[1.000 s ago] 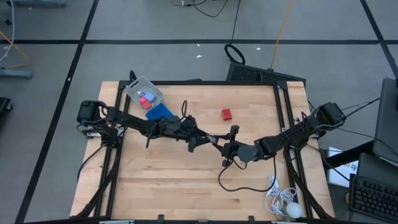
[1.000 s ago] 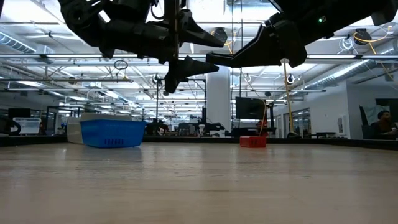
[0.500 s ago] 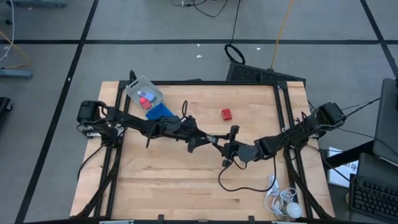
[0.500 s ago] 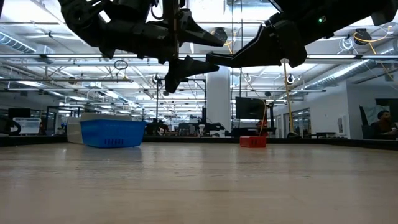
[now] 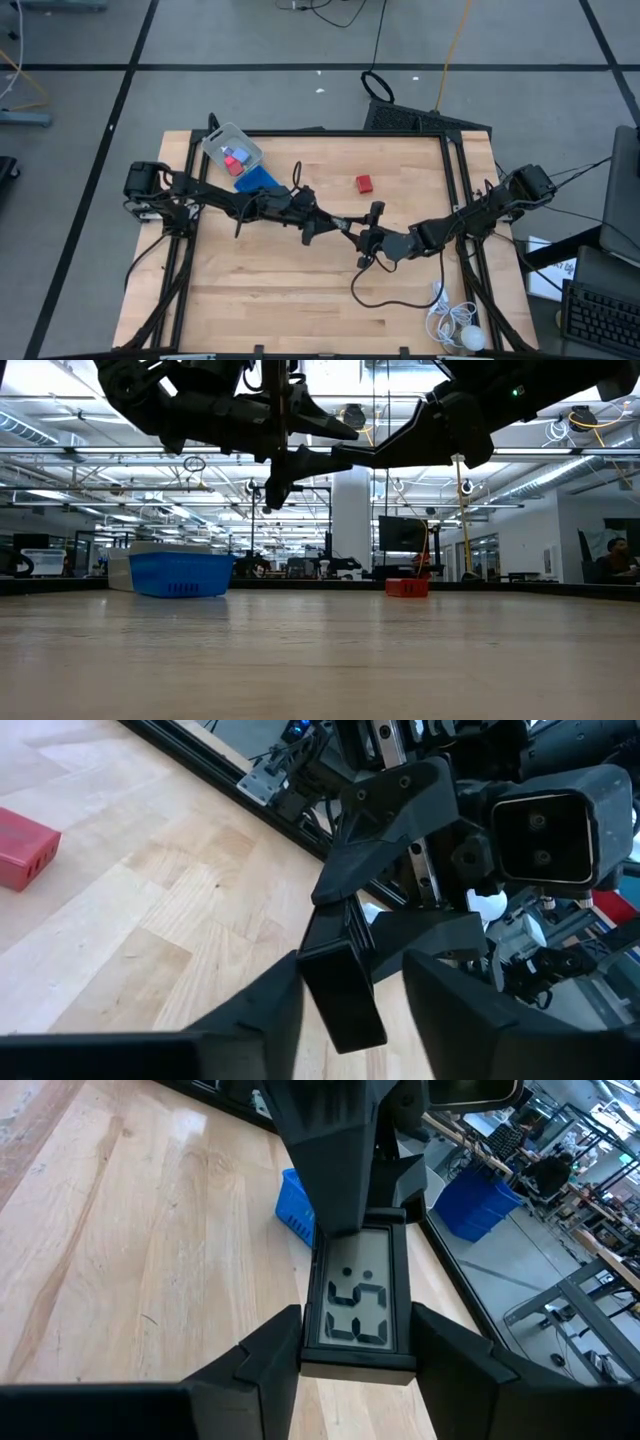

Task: Pick & Place Office items
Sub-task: Put the black digital timer into the blue bin

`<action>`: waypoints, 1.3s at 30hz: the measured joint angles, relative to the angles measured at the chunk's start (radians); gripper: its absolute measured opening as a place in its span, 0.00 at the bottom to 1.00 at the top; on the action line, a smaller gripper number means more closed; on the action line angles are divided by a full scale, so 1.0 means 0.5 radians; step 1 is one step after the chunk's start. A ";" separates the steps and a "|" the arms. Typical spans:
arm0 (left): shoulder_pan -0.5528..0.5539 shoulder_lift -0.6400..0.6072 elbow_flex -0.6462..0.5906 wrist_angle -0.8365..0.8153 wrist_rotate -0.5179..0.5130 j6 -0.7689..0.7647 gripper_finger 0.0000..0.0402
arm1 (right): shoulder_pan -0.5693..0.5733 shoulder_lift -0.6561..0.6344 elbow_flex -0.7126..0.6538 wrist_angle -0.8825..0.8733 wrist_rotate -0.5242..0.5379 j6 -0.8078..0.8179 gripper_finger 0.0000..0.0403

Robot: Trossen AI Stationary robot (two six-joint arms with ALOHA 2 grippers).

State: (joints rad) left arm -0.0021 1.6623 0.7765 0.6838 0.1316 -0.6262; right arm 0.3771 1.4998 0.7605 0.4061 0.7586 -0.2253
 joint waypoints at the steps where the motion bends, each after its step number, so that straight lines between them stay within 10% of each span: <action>1: 0.000 0.000 0.000 -0.001 -0.001 0.000 0.40 | 0.000 0.000 0.000 0.000 0.000 -0.001 0.40; 12: 0.009 0.000 -0.002 0.015 -0.077 0.313 0.16 | 0.000 -0.003 0.000 0.016 0.016 0.081 0.43; 39: 0.012 -0.165 0.000 -0.121 -0.211 0.836 0.15 | -0.074 -0.571 -0.408 0.042 -0.386 0.637 0.45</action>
State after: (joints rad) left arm 0.0040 1.5797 0.7765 0.6231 0.0260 -0.2080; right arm 0.3401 1.2143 0.5566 0.4272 0.5653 0.0931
